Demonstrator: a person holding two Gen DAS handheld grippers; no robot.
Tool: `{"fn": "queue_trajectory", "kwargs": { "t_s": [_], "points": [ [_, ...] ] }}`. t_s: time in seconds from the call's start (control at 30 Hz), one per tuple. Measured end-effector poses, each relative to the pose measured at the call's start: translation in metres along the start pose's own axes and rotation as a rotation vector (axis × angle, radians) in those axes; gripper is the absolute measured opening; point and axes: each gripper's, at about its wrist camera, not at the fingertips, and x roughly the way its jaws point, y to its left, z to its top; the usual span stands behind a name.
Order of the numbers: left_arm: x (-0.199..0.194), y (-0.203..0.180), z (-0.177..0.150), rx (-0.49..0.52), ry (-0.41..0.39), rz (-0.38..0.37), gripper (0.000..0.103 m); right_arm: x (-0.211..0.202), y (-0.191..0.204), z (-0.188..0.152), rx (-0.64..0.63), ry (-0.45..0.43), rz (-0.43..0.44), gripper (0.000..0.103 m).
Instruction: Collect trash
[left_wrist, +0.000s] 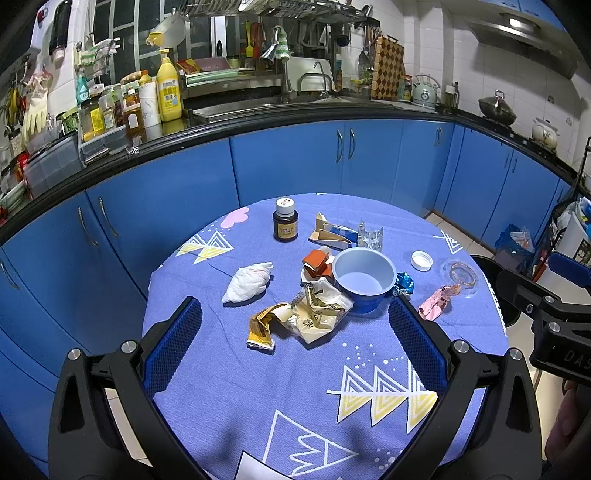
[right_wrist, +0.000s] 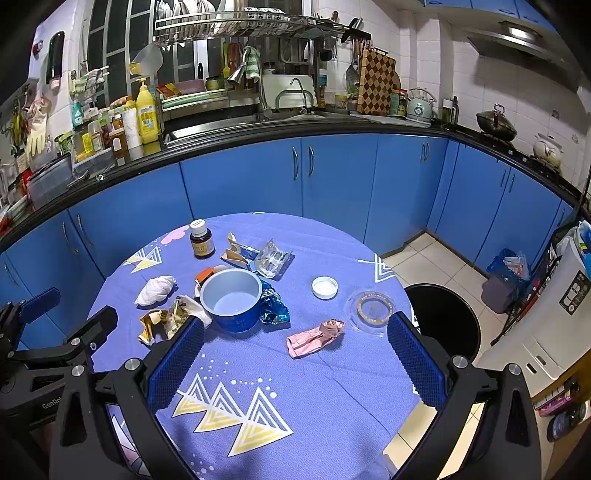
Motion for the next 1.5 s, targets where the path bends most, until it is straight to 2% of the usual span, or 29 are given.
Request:
{"fn": "queue_trajectory", "kwargs": {
  "t_s": [1.5],
  "points": [
    [0.01,-0.005,-0.008,-0.009,0.012,-0.009,0.1,0.0,-0.001,-0.001,0.002,0.0,0.002,0.097]
  ]
}}
